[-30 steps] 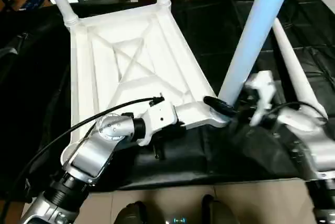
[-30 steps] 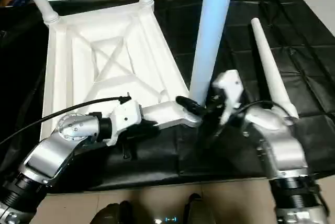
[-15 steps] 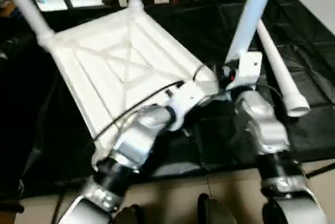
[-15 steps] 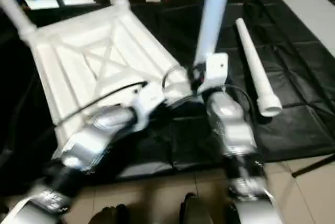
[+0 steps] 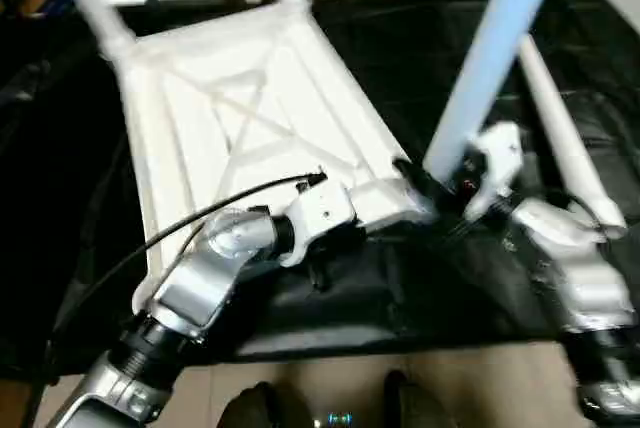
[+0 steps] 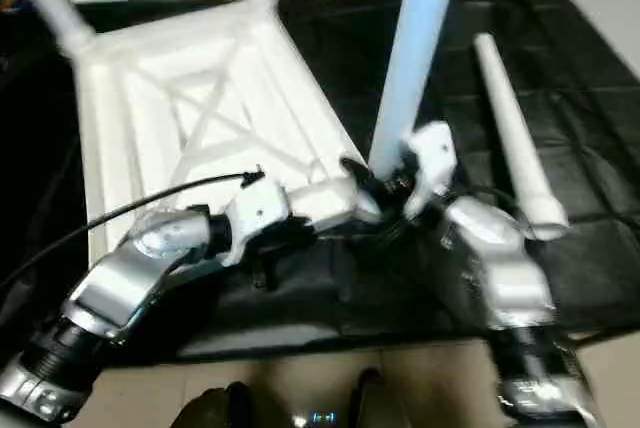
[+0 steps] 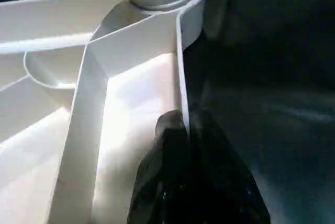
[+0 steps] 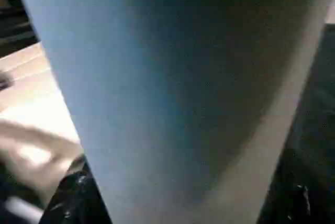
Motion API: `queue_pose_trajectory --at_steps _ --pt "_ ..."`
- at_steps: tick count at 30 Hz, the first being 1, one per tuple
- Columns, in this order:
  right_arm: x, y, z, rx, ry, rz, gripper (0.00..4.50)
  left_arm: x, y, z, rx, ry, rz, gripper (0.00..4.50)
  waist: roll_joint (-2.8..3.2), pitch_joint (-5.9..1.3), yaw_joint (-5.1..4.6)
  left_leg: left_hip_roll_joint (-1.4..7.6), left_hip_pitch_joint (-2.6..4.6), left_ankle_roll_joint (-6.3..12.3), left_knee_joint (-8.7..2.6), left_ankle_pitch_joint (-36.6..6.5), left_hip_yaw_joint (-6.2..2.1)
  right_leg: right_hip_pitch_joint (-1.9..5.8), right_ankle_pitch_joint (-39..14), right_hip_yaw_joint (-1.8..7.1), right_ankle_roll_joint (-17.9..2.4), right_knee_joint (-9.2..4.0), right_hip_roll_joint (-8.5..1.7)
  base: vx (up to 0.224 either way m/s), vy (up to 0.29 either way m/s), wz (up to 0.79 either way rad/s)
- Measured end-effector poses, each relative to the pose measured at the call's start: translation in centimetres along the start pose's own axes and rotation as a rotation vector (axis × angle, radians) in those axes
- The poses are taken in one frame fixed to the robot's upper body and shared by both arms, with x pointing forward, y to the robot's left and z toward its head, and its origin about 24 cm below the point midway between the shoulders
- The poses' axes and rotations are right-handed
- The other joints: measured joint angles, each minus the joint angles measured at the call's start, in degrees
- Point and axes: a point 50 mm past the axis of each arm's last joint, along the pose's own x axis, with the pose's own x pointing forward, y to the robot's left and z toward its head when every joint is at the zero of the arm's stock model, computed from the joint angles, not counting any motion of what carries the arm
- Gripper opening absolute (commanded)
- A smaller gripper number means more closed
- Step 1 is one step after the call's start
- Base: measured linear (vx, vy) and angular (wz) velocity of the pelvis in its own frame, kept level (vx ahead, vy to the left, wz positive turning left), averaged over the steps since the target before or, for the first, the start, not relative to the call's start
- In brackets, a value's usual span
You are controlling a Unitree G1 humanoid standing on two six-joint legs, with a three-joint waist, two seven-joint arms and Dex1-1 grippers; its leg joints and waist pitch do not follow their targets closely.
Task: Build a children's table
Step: Rotate leg to tighten
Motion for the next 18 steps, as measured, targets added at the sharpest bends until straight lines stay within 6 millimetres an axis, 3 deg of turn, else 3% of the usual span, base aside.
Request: queue_pose_trajectory --at_steps 8,9,18 --pt "-2.9 -0.6 1.2 -0.004 0.032 0.114 3.63 -0.8 -0.3 -0.5 0.004 0.0 -0.025 0.0 0.0 0.0 0.26 0.01 0.08 0.4 0.16 -0.25 0.17 0.01 -0.17 0.11 -0.27 0.03 -0.06 0.0 0.0 0.0" --pt "-3.0 -0.6 1.2 -0.002 0.038 0.12 3.88 -0.8 -0.3 -0.5 0.003 0.0 -0.03 0.0 0.0 0.0 0.27 0.03 0.1 0.4 0.16 -0.25 0.17 0.02 -0.17 0.12 -0.27 0.05 -0.06 0.0 0.0 0.0" --pt "-2.7 -0.3 0.9 0.011 0.061 0.146 4.4 -1.0 -0.4 -0.6 0.0 -0.001 -0.042 0.0 0.01 0.0 0.31 0.02 0.12 0.39 0.17 -0.24 0.17 0.02 -0.18 0.12 -0.26 0.1 -0.05 0.0 0.0 0.0"
